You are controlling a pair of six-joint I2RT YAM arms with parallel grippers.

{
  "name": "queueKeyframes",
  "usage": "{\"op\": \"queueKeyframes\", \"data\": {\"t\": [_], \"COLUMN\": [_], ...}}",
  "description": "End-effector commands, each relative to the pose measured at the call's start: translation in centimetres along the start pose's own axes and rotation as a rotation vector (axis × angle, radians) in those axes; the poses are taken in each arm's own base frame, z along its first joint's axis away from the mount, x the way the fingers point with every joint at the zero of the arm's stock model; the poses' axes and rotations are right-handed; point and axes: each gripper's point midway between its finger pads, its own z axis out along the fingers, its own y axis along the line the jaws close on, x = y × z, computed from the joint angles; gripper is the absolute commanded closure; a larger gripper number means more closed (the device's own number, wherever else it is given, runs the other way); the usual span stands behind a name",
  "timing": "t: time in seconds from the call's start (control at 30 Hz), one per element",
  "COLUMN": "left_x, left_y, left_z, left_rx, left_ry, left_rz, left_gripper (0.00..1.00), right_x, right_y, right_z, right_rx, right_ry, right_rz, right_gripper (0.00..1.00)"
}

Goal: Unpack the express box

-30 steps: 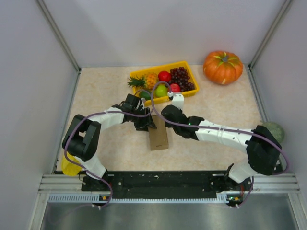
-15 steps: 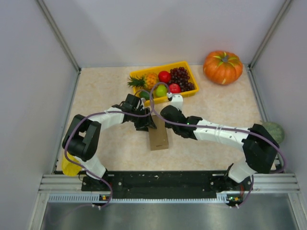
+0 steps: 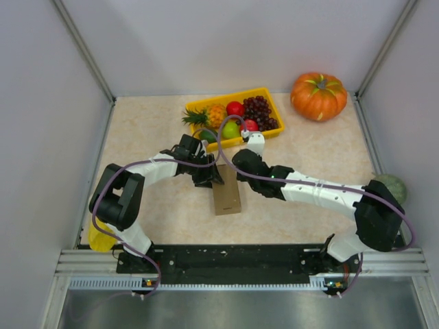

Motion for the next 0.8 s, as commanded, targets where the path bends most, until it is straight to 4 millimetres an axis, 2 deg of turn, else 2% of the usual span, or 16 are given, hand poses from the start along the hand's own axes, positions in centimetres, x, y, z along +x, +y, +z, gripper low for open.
{"op": "queueKeyframes", "data": {"t": [0.0,0.57,0.77], "left_x": [1.6,1.7,1.8], "left_y": [3.9,4.0,4.1], "left_z": [1.2,1.2,1.2], "left_rx": [-0.143,-0.143,-0.141], "left_ry": [0.045,0.050,0.053], "left_rz": [-0.031,-0.034,-0.033], "left_gripper": [0.70,0.71,0.71], "right_x": [-2.9,-1.5,-1.1], "right_y": [0.7,1.2,0.7], "right_z": [-1.0,0.1,0.3], "right_rx": [-0.030,-0.034,-0.013], "right_ry": [-0.068,-0.023,-0.017], "right_rz": [0.063,0.037,0.024], "right_gripper": [1.00,1.00,1.00]}}
